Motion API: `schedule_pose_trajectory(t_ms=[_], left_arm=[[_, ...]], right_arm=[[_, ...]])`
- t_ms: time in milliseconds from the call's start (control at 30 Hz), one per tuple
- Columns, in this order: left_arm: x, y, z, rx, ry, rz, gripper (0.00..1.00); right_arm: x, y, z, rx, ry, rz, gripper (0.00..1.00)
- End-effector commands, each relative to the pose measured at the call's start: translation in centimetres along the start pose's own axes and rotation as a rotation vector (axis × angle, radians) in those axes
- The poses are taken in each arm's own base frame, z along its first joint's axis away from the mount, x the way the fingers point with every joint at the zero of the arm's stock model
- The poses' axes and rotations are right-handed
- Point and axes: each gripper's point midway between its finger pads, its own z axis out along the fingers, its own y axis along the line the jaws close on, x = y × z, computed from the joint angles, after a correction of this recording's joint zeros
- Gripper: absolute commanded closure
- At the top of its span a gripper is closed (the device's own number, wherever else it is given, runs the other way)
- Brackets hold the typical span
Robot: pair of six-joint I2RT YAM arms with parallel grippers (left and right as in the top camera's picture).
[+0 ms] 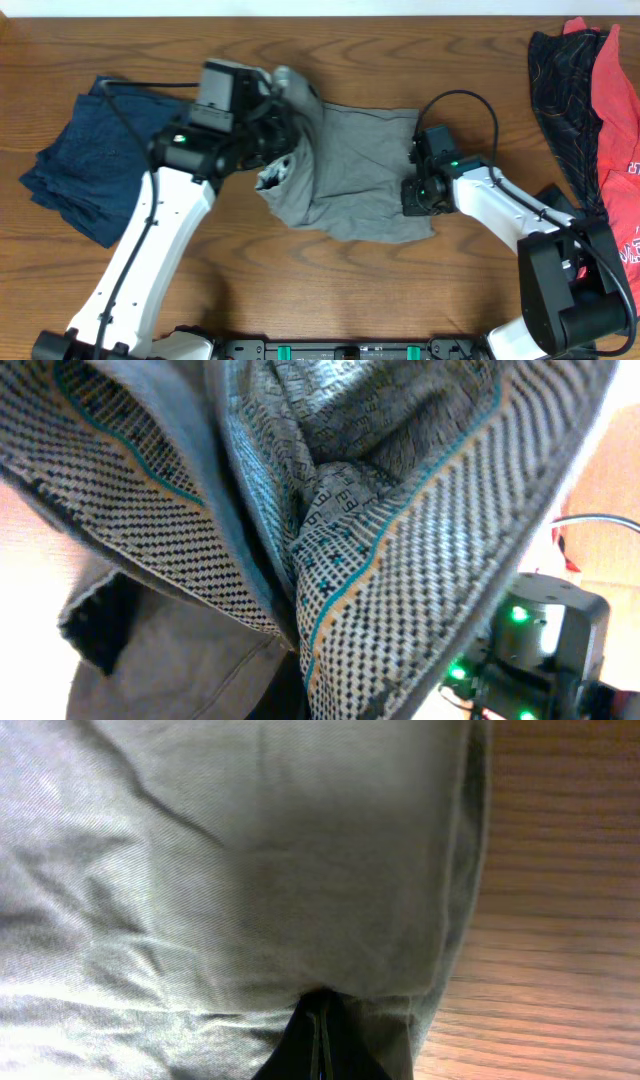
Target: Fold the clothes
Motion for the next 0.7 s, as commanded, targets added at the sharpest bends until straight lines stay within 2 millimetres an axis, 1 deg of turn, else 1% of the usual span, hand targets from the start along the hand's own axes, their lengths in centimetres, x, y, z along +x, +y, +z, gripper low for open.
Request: schedule_pose_trajectory(t_ms=[0, 133, 267, 433, 567, 600, 633, 667], left_arm=[[0.5, -1.3, 2.0, -0.006, 0.016, -0.027, 0.94], [1.6, -2.9, 4.9, 0.015, 0.047, 0.010, 0.94], [3.0, -4.5, 7.2, 0.037, 0.078, 0.028, 0.94], [4.9, -5.0, 8.9, 0.027, 0.123, 0.058, 0.94], [5.3, -5.1, 9.2, 0.024, 0.132, 0.065, 0.93], [5.4, -5.3, 9.1, 0.031, 0.136, 0.066, 0.85], [5.6, -5.6, 9.0, 0.049, 0.151, 0.066, 0.72], [5.8, -5.9, 8.8, 0.064, 0.163, 0.065, 0.68]], right_arm=[[3.8, 1.6, 2.0, -0.025, 0.118, 0.002, 0.99], [4.3, 2.7, 2.0, -0.029, 0.124, -0.009, 0.99], [4.6, 3.3, 2.0, -0.030, 0.128, -0.025, 0.99], [4.7, 3.4, 2.0, -0.030, 0.129, -0.020, 0.99], [4.7, 3.4, 2.0, -0.029, 0.129, -0.005, 0.97], [4.7, 3.4, 2.0, -0.029, 0.131, -0.002, 0.96], [4.7, 3.4, 1.8, -0.029, 0.132, 0.001, 0.92], [4.5, 3.4, 1.5, -0.034, 0.136, 0.005, 0.90]])
